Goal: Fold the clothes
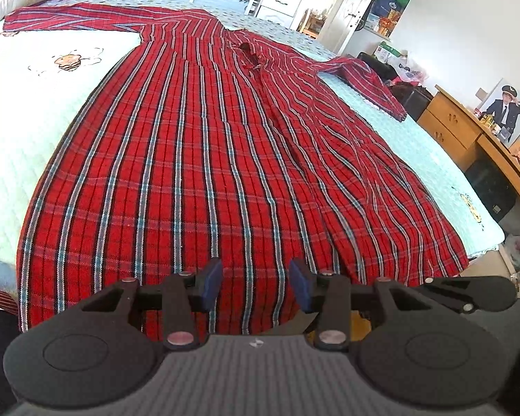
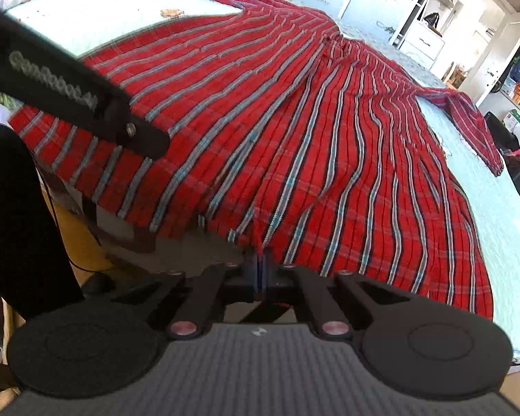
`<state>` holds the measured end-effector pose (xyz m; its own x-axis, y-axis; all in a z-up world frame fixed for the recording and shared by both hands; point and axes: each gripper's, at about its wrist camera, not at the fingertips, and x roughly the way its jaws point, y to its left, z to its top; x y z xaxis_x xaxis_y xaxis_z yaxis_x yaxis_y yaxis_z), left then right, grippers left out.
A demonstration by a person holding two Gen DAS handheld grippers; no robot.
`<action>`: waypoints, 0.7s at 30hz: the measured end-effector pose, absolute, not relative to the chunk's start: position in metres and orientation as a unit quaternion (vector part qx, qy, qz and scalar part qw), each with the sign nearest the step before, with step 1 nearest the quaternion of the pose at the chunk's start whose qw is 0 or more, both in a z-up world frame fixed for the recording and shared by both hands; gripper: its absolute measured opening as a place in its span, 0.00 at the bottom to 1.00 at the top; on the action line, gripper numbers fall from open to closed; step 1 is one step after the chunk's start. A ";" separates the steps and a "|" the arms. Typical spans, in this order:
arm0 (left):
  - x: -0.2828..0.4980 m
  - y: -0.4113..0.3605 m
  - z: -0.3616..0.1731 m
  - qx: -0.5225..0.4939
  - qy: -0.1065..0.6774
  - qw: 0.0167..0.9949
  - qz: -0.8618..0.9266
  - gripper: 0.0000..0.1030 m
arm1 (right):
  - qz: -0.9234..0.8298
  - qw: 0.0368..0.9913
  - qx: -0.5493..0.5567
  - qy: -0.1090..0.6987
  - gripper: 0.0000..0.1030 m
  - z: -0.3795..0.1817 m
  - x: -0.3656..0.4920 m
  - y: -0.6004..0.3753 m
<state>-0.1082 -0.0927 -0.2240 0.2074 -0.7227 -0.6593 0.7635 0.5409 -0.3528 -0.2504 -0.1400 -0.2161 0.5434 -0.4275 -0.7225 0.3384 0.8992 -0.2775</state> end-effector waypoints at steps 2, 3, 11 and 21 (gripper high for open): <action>-0.107 -0.089 -0.223 0.018 0.408 0.779 -0.476 0.43 | -0.219 0.893 -0.041 0.392 0.01 -0.192 -0.257 -0.133; -0.106 -0.088 -0.222 0.015 0.407 0.780 -0.474 0.43 | -0.218 0.900 -0.049 0.376 0.01 -0.179 -0.260 -0.127; -0.104 -0.083 -0.221 0.005 0.407 0.783 -0.471 0.43 | -0.186 0.884 -0.050 0.426 0.01 -0.202 -0.256 -0.122; -0.105 -0.080 -0.221 0.000 0.409 0.784 -0.467 0.44 | -0.196 0.885 -0.074 0.417 0.15 -0.205 -0.258 -0.113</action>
